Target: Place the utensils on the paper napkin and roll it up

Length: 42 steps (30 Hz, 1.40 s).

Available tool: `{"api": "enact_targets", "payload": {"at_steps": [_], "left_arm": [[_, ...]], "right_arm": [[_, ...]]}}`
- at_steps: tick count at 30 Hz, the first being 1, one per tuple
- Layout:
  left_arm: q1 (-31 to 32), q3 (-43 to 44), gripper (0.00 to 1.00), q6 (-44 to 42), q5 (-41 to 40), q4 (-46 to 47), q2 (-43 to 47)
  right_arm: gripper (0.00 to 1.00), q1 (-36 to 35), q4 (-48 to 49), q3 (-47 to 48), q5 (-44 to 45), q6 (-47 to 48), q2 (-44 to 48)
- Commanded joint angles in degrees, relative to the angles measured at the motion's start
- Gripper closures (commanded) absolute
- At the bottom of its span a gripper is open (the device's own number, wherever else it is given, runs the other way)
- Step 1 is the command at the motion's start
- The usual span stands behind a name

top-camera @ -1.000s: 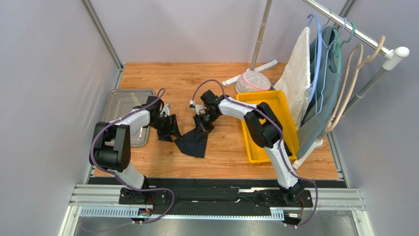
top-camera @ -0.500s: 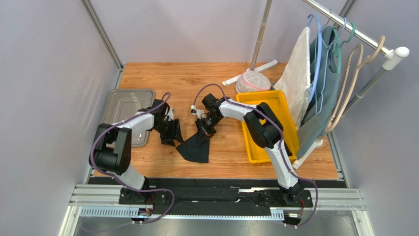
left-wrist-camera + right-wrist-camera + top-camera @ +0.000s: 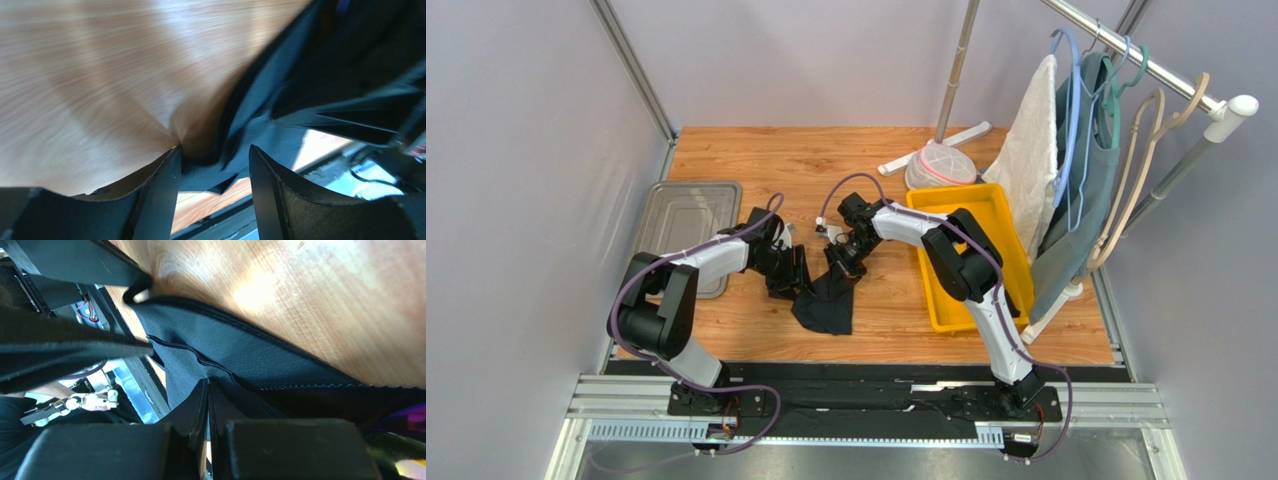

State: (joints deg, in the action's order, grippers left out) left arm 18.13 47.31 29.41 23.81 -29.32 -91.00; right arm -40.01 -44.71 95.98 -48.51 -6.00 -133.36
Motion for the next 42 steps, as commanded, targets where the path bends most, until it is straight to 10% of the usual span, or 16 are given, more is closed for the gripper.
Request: {"api": "enact_targets", "payload": {"at_steps": [1, 10, 14, 19, 34, 42], "left_arm": [[0.7, -3.7, 0.39, 0.5, 4.6, 10.0, 1.1], [0.7, -8.5, 0.36, 3.7, 15.4, 20.9, 1.5], [-1.2, -8.9, 0.15, 1.8, 12.2, 13.5, 2.7], [-5.2, -10.0, 0.14, 0.8, 10.3, 4.3, 6.0], [-3.8, -11.9, 0.26, 4.9, 12.8, 14.7, 8.6], [-2.6, -10.9, 0.59, 1.8, 10.8, 13.4, 12.6]], "right_arm": [[1.00, -1.0, -0.5, -3.0, 12.2, 2.8, -3.6], [1.00, -1.0, 0.1, -2.6, 12.9, 1.5, -3.9], [1.00, -0.9, 0.2, -2.8, 13.2, 1.1, -3.9], [1.00, -0.9, 0.5, -2.7, 13.7, 0.6, -3.8], [1.00, -0.9, 1.1, -2.9, 13.4, -0.6, -4.0], [1.00, -0.9, 1.8, -2.6, 13.7, -1.6, -4.2]]}}
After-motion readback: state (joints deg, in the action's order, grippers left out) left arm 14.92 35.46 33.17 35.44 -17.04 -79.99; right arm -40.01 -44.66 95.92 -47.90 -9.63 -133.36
